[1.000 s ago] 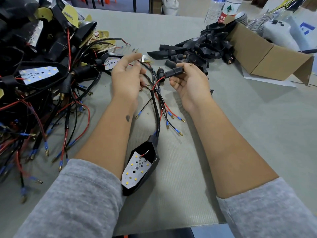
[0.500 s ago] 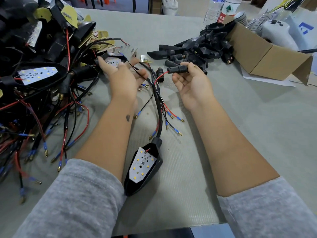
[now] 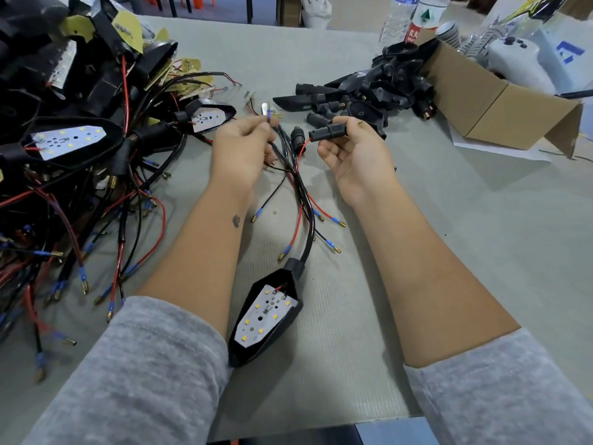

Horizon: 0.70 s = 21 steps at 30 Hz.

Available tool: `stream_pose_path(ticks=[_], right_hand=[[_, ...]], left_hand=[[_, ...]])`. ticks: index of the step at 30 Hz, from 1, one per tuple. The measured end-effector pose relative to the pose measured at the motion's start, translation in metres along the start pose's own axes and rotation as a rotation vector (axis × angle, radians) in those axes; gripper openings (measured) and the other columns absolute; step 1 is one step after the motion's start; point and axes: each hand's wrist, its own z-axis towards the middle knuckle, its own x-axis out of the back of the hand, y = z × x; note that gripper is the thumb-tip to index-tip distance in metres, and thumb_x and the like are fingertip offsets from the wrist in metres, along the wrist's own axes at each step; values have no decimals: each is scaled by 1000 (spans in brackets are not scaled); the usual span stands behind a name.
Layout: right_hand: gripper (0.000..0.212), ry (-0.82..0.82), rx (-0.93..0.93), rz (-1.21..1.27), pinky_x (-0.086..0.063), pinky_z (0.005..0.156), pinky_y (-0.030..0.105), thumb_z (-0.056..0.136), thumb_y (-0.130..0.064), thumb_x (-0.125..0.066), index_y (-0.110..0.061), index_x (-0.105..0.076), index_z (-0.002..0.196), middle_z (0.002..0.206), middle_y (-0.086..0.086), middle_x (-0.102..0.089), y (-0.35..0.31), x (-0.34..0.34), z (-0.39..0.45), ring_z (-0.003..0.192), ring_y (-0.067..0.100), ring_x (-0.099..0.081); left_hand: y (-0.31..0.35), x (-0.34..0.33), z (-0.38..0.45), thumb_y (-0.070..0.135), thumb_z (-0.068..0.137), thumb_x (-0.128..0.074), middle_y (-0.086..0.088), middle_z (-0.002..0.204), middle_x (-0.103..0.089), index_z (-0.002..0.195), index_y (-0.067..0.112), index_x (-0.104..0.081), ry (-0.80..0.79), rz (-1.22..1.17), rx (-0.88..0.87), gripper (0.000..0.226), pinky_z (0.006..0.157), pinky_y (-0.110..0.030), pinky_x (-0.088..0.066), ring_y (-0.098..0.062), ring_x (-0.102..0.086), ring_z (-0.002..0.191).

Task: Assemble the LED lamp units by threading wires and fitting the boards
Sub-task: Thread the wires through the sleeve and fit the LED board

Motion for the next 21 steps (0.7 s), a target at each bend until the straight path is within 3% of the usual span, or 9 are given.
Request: stream_pose_path(ticks=[3, 8, 13, 21], right_hand=[[29, 7, -1, 6, -52, 52, 22, 104, -9, -39, -9, -57, 82, 80, 12, -60, 0, 0, 1, 59, 17, -56], [31, 3, -20, 49, -54, 55, 22, 106, -12, -33, -7, -57, 85, 84, 13, -61, 0, 2, 1, 65, 18, -58], [32, -23, -22, 59, -55, 58, 23, 106, -11, -33, -7, -57, 85, 83, 12, -62, -1, 2, -1, 65, 18, -59], [30, -102, -19, -19, -54, 59, 23, 105, -13, -35, -9, -57, 86, 84, 11, -60, -2, 2, -3, 59, 14, -59]], left_hand=[[-2, -3, -1, 3, 93, -53, 1, 67, -60, 94, 17, -66, -68, 199, -58, 18, 52, -18, -40, -5, -43, 47], [-4, -5, -4, 5, 84, -56, -2, 68, -58, 70, 30, -66, -42, 341, -98, 30, 62, -25, -39, -14, -47, 64], [-5, -7, -6, 15, 85, -66, 5, 66, -60, 72, 27, -66, -78, 353, -147, 18, 60, -15, -42, -4, -49, 58], [-6, -6, -9, 16, 89, -66, 22, 48, -58, 72, 27, -65, -115, 370, -184, 21, 52, -7, -37, 6, -48, 48]])
